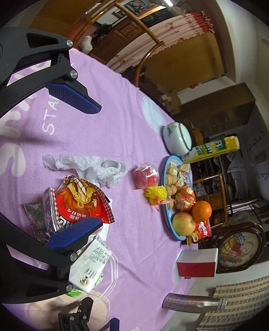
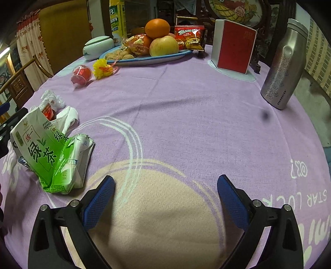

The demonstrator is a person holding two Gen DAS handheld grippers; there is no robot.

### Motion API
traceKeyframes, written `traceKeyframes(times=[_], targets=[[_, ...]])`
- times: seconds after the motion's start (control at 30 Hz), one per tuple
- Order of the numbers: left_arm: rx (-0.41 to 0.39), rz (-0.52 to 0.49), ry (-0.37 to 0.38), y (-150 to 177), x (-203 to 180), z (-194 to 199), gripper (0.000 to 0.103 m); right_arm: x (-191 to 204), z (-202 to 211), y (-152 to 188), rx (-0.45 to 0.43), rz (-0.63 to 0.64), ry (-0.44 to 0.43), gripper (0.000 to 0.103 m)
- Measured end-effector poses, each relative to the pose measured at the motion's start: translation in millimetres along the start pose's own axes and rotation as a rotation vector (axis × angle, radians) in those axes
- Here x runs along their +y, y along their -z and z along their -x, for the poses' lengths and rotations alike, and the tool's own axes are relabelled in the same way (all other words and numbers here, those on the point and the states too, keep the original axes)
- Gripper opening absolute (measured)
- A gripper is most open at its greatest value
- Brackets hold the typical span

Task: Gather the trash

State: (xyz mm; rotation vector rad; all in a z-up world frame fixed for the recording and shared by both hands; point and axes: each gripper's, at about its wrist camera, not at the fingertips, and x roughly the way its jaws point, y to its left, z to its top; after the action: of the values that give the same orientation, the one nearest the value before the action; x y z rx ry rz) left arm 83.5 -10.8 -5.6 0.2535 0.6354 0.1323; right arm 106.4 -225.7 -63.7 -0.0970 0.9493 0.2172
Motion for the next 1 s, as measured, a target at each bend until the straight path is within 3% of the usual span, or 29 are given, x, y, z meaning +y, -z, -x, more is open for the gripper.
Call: traceKeyframes(times=[0.2, 0.57, 0.93, 1.0], targets=[[-0.052, -0.026, 0.006, 1.3, -5.3, 16.4, 0.096, -0.7, -1.2, -0.5, 0.001, -0.002, 0.003, 0.099], [-0.07, 0.01, 0.033, 3.5, 0.2, 28.5, 0.096, 0.0, -1.4, -0.8, 0.0, -0.001, 0.004, 0.099], [-0.058, 0.042, 0.135, 4.6, 2.7, 32.6, 0.096, 0.1, -1.3, -0.9, 0.0, -0.001, 0.005, 0.099], [-0.054, 0.052, 0.2, 4.8, 5.3, 34.1, 0.096, 0.2, -1.2, -0.8, 0.0, -0.001, 0.005, 0.099]])
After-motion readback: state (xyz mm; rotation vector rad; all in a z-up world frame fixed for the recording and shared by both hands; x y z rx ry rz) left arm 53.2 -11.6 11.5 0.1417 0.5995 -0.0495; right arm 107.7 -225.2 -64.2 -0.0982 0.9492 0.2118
